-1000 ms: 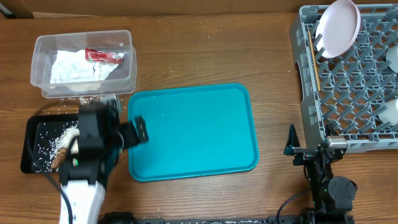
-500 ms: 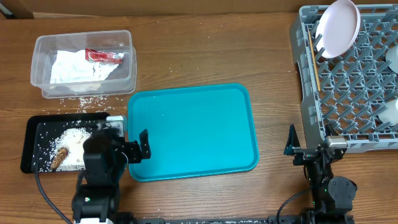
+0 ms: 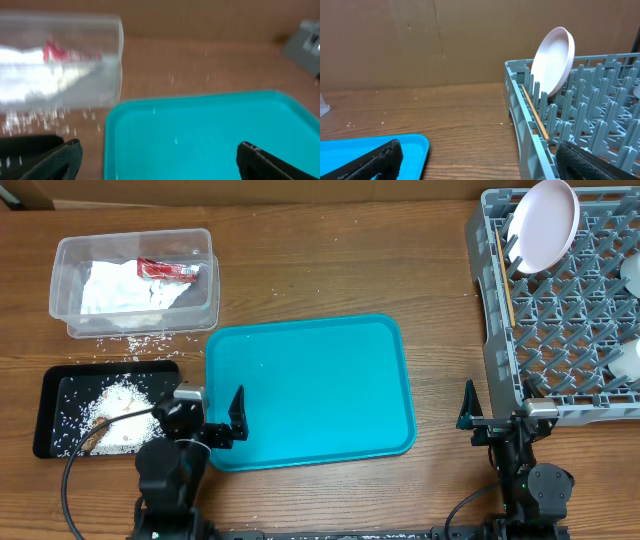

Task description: Sort waste into correct bins and load items into the dishwasher

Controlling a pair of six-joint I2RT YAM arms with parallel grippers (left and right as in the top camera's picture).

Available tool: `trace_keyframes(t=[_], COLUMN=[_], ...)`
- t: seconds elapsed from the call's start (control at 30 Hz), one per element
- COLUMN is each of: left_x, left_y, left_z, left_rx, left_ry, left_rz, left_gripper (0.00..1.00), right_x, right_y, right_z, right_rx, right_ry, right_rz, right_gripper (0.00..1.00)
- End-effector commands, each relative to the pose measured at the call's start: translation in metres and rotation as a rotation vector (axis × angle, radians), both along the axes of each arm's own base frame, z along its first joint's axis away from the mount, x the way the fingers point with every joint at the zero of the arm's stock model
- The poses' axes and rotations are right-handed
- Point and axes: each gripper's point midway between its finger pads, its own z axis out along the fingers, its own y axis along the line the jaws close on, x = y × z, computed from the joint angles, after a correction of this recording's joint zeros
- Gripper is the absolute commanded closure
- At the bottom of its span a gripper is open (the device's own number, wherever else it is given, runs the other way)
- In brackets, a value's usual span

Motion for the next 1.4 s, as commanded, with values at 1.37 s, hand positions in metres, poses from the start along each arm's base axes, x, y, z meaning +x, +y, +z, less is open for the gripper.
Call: trace_keyframes(t=[1.37], left_x=[-0.013], left_y=[0.023], left_z=[0.002], left_rx=[0.101], left_ry=[-0.198], left_rz=[0.121], left_gripper=[0.00], right_x=[0.000], right_y=[-0.001], right_z=[-0.001], right_rx=[-0.005], right_ry=[-0.005], right_rz=[-0.004], right_gripper=[0.00])
